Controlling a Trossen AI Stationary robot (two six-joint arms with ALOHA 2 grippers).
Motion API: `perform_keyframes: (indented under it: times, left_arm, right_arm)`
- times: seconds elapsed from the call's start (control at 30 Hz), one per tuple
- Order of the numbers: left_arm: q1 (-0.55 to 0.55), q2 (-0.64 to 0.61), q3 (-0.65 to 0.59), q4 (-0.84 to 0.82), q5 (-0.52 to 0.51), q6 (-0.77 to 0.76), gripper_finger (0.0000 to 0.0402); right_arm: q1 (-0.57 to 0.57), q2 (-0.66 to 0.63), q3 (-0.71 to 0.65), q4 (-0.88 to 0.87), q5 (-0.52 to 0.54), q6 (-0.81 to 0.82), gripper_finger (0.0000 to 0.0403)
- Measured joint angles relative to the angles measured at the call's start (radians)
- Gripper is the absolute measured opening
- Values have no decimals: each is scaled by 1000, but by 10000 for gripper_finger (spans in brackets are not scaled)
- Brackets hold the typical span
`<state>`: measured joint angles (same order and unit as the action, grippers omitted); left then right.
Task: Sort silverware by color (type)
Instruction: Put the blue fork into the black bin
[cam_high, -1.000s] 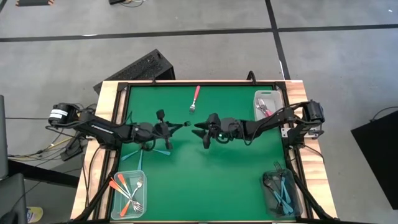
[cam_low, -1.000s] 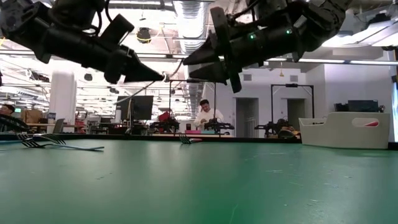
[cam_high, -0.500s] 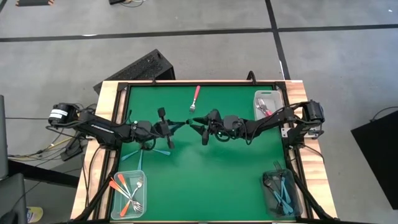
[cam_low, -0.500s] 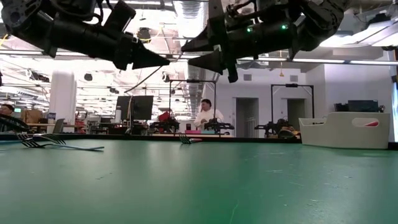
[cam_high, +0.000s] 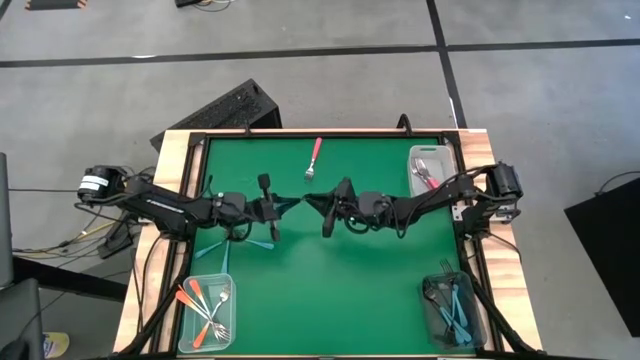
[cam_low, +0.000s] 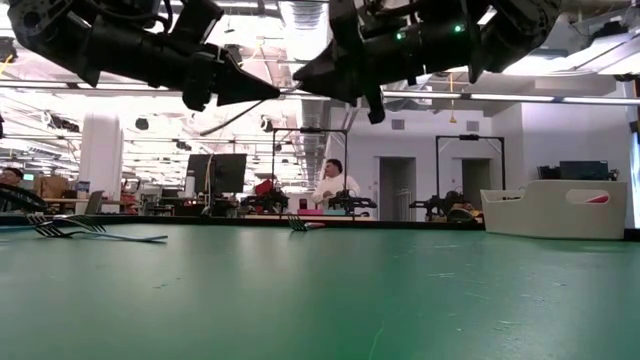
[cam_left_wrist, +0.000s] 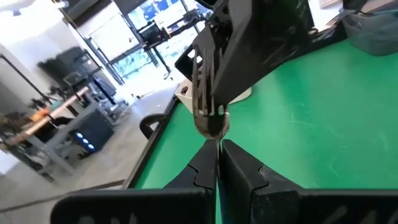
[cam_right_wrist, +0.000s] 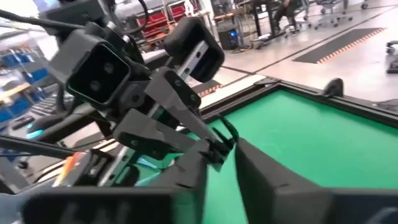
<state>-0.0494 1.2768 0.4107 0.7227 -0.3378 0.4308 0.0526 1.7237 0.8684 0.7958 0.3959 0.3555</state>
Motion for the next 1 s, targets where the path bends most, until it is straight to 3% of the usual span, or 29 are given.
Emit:
perform_keyframes:
  times: [0.1, 0.27, 0.37, 0.47, 0.7, 1.0]
  left_arm:
    - [-1, 0, 0, -16, 47, -52, 3]
    - [-2, 1, 0, -47, 102, -77, 38]
    - [-3, 1, 0, -64, 102, -89, 66]
    - [-2, 1, 0, -79, 93, -123, 92]
    - [-2, 1, 0, -196, 16, -254, 115]
    - [-2, 1, -1, -327, 16, -377, 116]
  right_arm:
    - [-2, 0, 0, -25, 3, -25, 19]
    - [-10, -10, 0, -108, -1, -40, 16]
    - [-26, -61, 0, -254, -7, -47, 13]
    - [-44, -145, 20, -499, -81, -39, 11]
    - [-18, -325, 189, -1195, -380, 43, 11]
    - [54, -410, 419, -1968, -566, 160, 12]
